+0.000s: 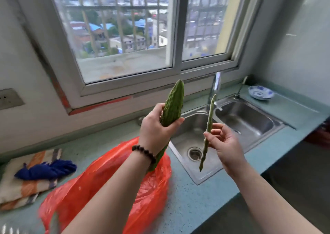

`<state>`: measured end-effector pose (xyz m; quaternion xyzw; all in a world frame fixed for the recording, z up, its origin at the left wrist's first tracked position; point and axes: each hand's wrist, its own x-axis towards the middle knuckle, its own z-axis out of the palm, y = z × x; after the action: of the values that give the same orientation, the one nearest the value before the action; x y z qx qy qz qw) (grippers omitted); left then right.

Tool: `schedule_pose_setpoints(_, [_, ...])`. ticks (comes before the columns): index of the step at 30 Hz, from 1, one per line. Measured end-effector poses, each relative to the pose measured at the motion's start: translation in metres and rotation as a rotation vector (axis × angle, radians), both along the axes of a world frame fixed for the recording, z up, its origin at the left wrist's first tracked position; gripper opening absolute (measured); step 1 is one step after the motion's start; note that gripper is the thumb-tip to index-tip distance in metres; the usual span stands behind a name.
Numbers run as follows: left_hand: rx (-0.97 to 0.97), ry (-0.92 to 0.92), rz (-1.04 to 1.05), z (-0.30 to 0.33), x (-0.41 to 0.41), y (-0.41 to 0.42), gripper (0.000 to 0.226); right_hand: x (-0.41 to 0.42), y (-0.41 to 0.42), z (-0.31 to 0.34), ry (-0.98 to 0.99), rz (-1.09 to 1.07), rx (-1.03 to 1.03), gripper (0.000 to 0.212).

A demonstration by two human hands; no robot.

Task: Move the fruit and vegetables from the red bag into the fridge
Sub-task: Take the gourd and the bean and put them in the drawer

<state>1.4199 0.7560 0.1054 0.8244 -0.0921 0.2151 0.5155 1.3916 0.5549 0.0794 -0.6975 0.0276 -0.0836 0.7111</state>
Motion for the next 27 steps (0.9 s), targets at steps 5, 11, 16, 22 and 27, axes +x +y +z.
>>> schedule_pose_setpoints(5, [0.046, 0.023, -0.246, 0.003, -0.026, -0.111, 0.032, -0.063, -0.095, 0.002, -0.016, -0.240, -0.040, 0.019])
schedule_pose_setpoints(11, [0.106, 0.073, -0.578, -0.011, -0.118, -0.276, 0.037, -0.213, -0.222, -0.004, 0.006, -0.648, -0.123, 0.018])
schedule_pose_setpoints(16, [0.154, 0.048, -0.844, -0.022, -0.242, -0.403, 0.042, -0.372, -0.309, -0.009, 0.060, -0.957, -0.191, 0.019])
schedule_pose_setpoints(22, [0.189, 0.072, -1.089, -0.029, -0.387, -0.515, 0.035, -0.543, -0.379, -0.016, 0.127, -1.249, -0.199, 0.018])
schedule_pose_setpoints(27, [0.246, 0.088, -1.280, -0.030, -0.481, -0.590, 0.036, -0.652, -0.415, -0.017, 0.157, -1.458, -0.207, 0.016])
